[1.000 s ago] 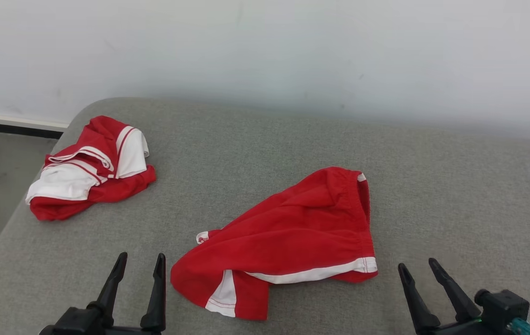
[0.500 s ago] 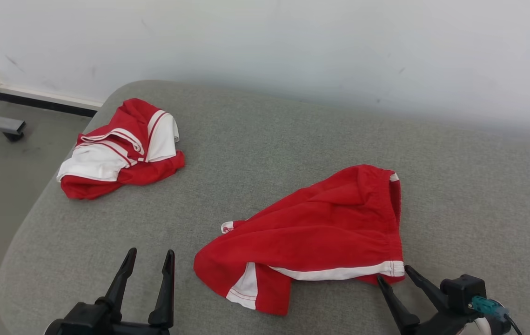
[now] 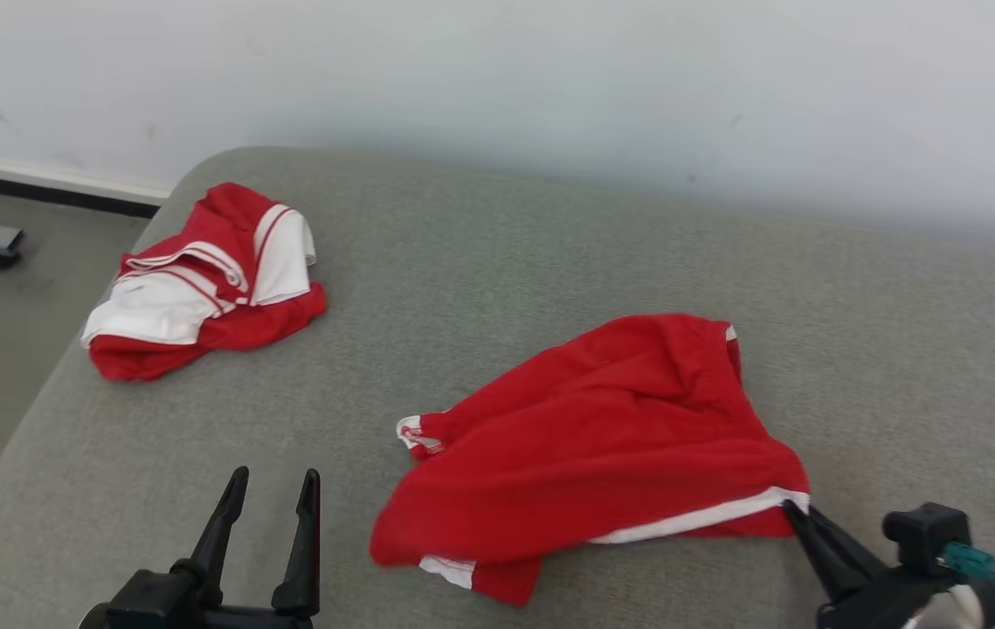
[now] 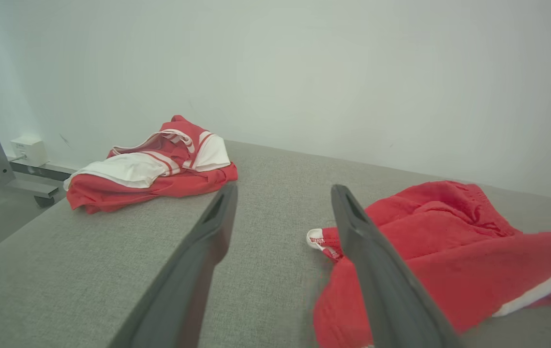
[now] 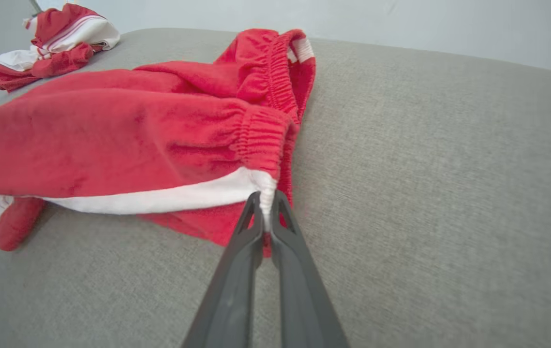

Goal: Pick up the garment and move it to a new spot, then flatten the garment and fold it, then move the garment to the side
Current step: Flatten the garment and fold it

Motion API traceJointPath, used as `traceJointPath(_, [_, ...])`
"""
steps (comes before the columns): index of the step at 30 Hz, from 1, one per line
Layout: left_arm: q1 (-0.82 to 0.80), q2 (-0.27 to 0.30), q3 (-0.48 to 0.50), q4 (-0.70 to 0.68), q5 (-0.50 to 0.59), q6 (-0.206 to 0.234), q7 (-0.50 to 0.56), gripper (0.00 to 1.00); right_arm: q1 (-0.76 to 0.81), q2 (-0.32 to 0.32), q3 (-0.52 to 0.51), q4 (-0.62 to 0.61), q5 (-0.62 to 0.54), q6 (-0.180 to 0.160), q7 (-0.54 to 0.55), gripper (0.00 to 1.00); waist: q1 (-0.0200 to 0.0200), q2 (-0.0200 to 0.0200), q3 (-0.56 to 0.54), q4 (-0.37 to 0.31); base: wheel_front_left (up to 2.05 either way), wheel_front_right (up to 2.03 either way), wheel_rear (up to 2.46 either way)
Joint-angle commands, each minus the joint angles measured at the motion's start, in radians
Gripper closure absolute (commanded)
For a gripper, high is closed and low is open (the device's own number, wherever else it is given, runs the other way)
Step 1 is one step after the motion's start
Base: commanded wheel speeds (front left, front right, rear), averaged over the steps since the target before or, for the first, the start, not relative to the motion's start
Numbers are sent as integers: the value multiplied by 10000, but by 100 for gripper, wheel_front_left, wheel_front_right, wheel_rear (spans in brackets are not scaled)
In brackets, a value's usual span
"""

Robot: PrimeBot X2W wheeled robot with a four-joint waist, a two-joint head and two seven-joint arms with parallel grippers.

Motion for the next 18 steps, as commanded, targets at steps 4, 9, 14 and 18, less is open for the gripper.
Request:
traceJointPath(4, [89, -5, -31, -71, -131, 49, -6, 0, 745, -572, -694, -655, -106, 6, -49, 100, 0, 0, -65, -640, 0, 0, 0])
traceJointPath(9, [32, -3, -97, -120, -154, 106, -6, 0, 1531, -978, -1453, -1115, -250, 4, -51, 100, 0, 0, 16, -990, 0, 0, 0])
traceJointPath(14, [97, -3, -16, -164, -151, 128, -6, 0, 2087, -827, -2012, -1494, -189, 6, -53, 0, 0, 0, 62, -1215, 0, 0, 0])
traceJointPath(18, [116, -4, 36, -124, -114, 130, -6, 0, 2349, -676, -2292, -2215, -426, 6, -53, 0, 0, 0, -20, -1347, 0, 0, 0])
